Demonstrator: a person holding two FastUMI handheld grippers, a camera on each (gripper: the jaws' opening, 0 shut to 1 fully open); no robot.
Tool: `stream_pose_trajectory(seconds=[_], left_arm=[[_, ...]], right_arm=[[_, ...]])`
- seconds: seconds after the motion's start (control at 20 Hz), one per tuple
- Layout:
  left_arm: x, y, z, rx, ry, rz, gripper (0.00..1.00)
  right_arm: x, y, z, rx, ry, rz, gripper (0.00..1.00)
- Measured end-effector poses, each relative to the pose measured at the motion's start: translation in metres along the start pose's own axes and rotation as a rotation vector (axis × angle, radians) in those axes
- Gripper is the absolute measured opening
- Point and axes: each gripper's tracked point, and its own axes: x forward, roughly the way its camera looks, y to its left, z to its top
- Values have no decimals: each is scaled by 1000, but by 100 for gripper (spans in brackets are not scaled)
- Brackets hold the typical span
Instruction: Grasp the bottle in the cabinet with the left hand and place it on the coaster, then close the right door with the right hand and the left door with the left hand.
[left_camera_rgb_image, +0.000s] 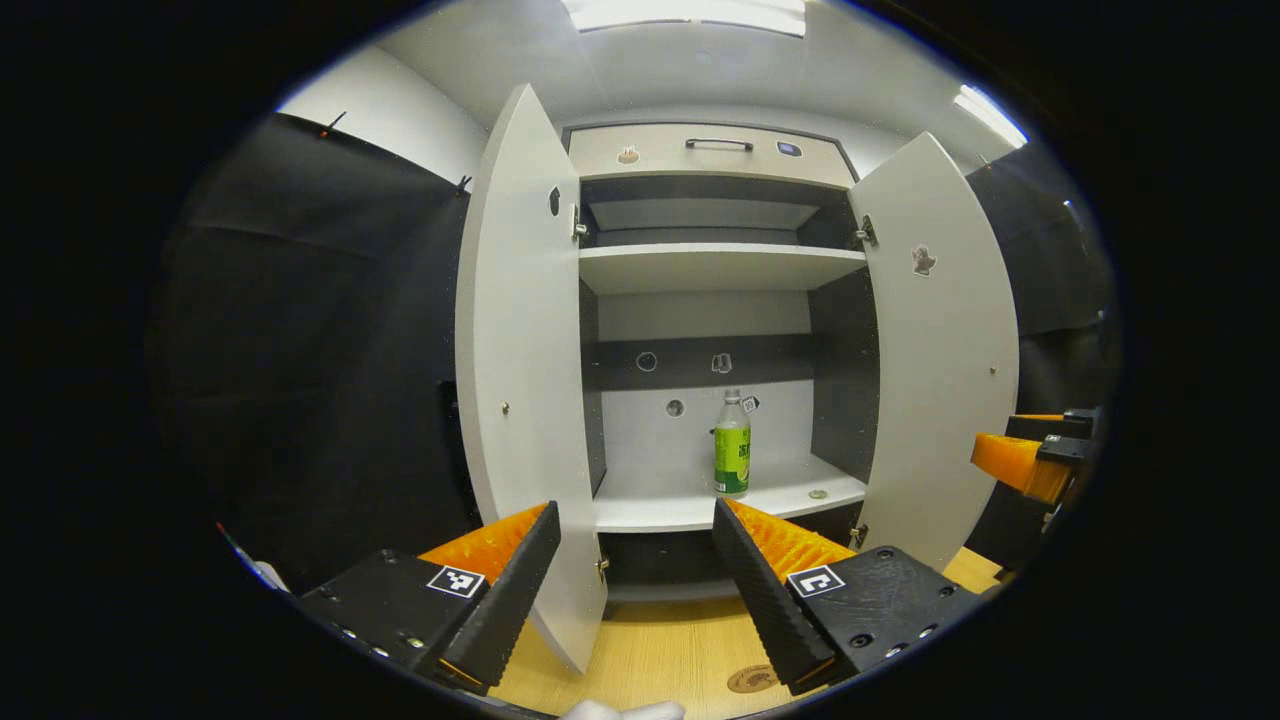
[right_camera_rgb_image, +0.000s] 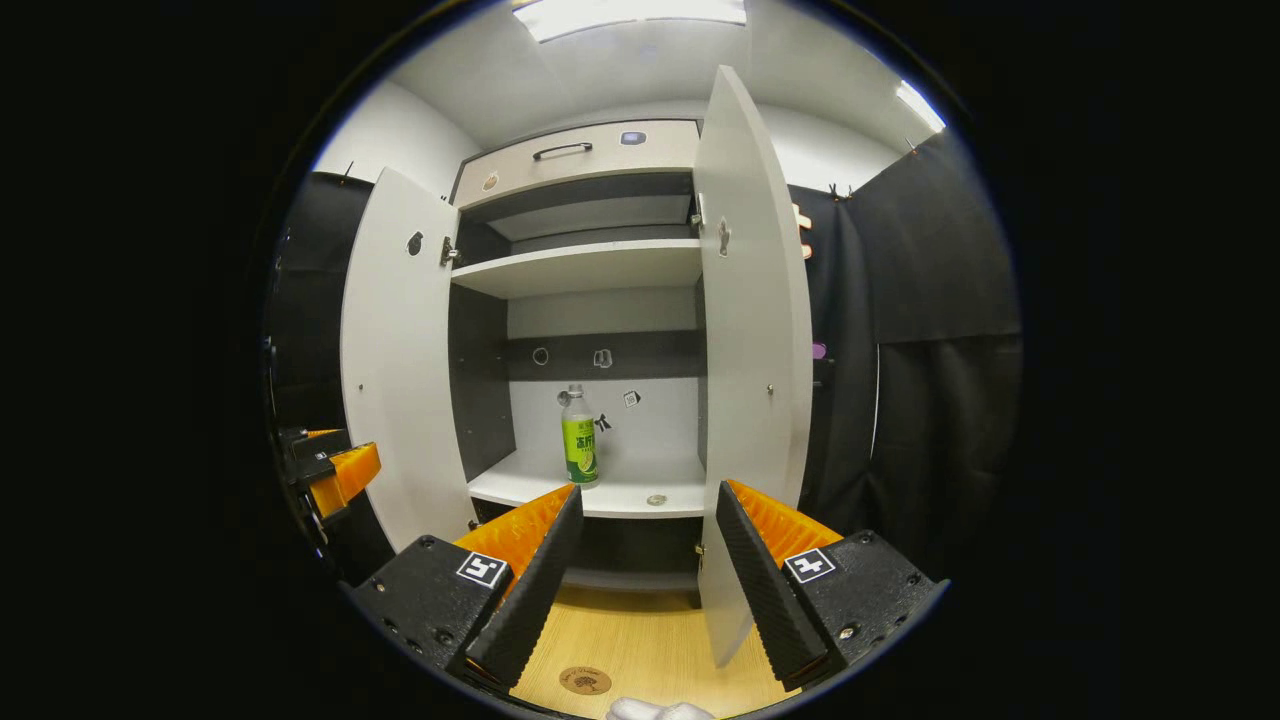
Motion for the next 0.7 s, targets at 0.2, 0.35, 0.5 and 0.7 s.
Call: stream_pose_trajectory(seconds=[0.2, 0.35, 0.5, 0.7], left_arm=[[1, 0, -1, -2, -3, -3, 94], [2, 0, 0, 3, -9, 0, 94], [4, 1, -2, 5, -14, 4, 94], [12, -2, -8, 0, -17, -12, 98]], right_arm=[[0, 0, -1, -3, 2, 0, 83], [-2, 0, -1, 2, -1, -4, 83], [0, -1, -3, -3, 12, -9, 83], [3, -6, 0, -6, 20, -22, 83]])
